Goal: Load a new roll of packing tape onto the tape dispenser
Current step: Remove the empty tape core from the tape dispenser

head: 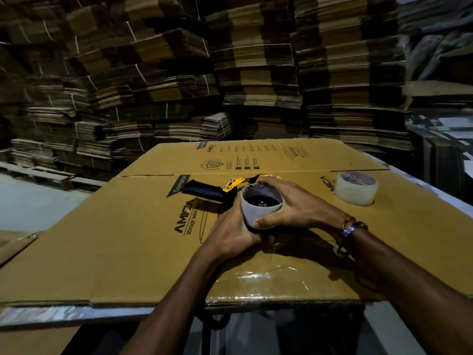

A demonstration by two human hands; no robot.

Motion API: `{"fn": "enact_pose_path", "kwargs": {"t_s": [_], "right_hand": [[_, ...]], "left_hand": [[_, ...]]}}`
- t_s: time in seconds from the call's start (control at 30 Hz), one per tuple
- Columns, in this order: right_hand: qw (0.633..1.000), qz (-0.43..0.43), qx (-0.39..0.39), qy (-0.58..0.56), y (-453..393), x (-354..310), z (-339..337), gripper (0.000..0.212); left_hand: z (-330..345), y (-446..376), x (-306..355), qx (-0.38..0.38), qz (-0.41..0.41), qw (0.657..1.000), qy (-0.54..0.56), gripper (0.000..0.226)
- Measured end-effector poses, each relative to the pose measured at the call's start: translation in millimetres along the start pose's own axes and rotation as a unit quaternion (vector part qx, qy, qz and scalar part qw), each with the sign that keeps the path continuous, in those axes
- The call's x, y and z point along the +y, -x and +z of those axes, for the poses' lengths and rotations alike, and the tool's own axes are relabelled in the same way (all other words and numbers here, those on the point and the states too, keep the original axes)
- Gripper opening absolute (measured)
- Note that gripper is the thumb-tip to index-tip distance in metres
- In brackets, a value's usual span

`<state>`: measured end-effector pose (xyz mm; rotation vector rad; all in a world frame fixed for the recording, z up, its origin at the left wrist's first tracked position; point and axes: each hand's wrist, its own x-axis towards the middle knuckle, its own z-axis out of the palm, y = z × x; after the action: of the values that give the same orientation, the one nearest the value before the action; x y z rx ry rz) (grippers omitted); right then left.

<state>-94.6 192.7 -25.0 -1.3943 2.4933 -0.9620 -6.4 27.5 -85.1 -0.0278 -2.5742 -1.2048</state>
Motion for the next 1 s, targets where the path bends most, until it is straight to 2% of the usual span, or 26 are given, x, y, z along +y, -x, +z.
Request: {"fn": "enact_pose_path", "kwargs": {"t_s": [0.17, 0.3, 0.53, 0.7, 0.83, 0.93, 1.0], "right_hand": [[0.998, -0.021, 0.057, -0.017, 7, 6, 13, 0.085], [0.994, -0.016, 0.099, -0.051, 11, 7, 20, 0.075], [0.992, -0.004, 0.086, -0.093, 2, 18, 17, 0.074], [0.966, 0.034, 0.107, -0.232, -1, 7, -7, 0.063], [0.979, 0.048, 0.094, -0.177, -7, -7, -13, 0.078], [0.969, 0.067, 0.129, -0.2, 5, -2, -19, 0.079], [0.97, 0.084, 0.146, -0.174, 21, 7, -27, 0.087]], "left_hand": [[0, 0, -1, -0.006, 0.001, 1.0, -0.002, 0.108], [-1, 0, 0, -0.011, -0.004, 1.0, -0.004, 0.109], [-2, 3, 1, -0.028, -0.03, 0.999, 0.01, 0.106], [-1, 3, 1, -0.029, -0.039, 0.999, -0.002, 0.104], [0, 3, 2, -0.02, -0.035, 0.999, -0.004, 0.097], [0, 4, 3, -0.008, -0.043, 0.999, -0.015, 0.098], [0, 4, 3, -0.004, -0.046, 0.999, -0.021, 0.102]]}}
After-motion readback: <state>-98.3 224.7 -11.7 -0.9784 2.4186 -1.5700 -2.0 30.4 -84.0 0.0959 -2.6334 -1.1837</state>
